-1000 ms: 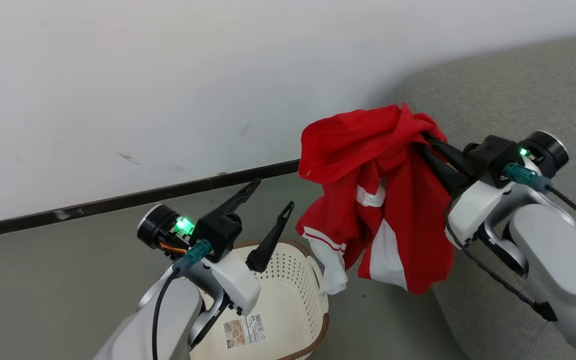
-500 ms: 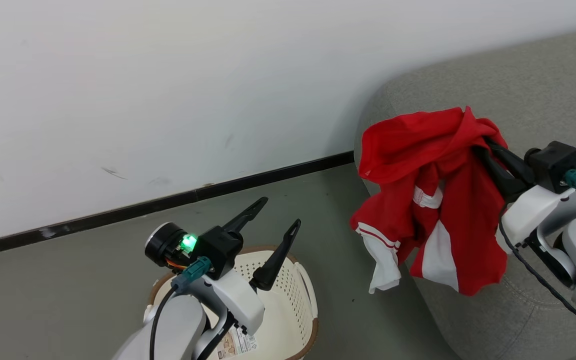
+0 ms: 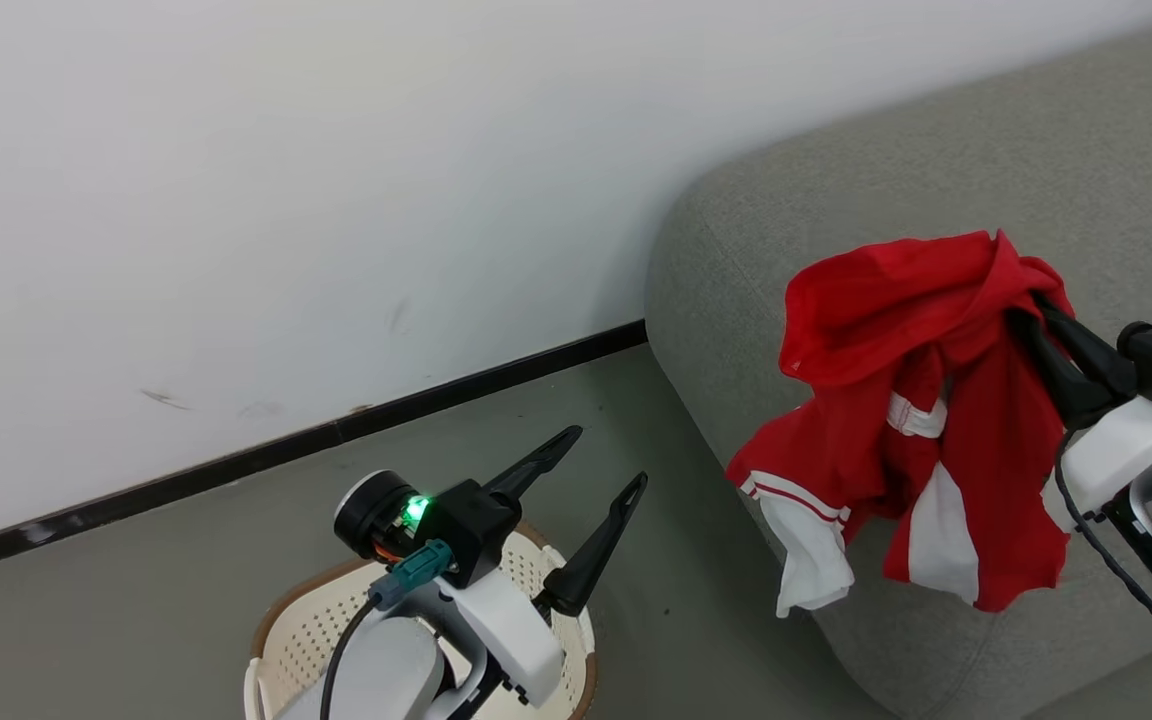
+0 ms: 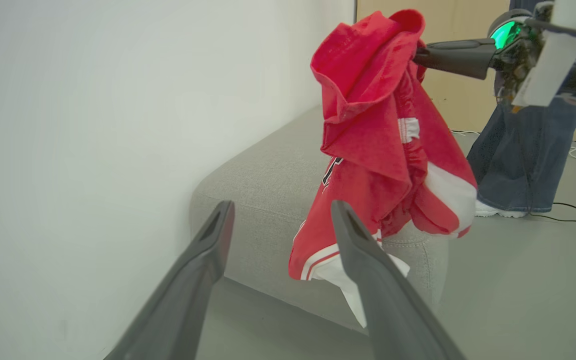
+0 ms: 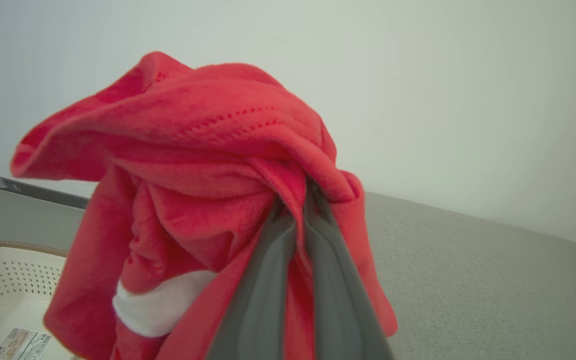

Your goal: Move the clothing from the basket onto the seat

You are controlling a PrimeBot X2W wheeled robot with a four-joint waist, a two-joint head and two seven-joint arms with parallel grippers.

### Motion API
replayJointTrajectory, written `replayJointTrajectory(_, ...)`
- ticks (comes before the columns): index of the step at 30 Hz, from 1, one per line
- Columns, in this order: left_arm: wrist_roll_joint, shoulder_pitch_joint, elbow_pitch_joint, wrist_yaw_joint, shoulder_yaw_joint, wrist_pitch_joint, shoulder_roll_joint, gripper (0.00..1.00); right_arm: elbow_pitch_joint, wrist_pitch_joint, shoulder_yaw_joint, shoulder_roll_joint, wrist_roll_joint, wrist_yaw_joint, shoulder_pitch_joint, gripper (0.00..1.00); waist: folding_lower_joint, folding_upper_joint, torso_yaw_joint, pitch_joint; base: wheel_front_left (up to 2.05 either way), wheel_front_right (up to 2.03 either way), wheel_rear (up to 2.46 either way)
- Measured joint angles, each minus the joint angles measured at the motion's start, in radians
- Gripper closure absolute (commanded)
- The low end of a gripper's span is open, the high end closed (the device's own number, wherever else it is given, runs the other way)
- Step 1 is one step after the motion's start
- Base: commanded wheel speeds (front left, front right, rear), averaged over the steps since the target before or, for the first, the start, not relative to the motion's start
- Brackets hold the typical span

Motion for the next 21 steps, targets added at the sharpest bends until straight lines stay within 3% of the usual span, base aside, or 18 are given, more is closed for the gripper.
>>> replayJointTrajectory(11, -0.013, 0.014, -0.016, -0.007, -0.012, -0.008, -0.003, 0.00, -0.053, 0.000, -0.034, -0.007, 0.010, 0.000, 0.063, 1.00, 0.0000, 0.0000, -0.075, -0.016, 0.00, 0.00, 0.00)
replayJointTrajectory(21, -0.004, 0.020, -0.039, 0.006, -0.008, -0.007, 0.006, 0.00, -0.082, 0.013, -0.001, -0.010, 0.067, 0.000, 0.039, 1.00, 0.0000, 0.0000, -0.115, -0.001, 0.00, 0.00, 0.00)
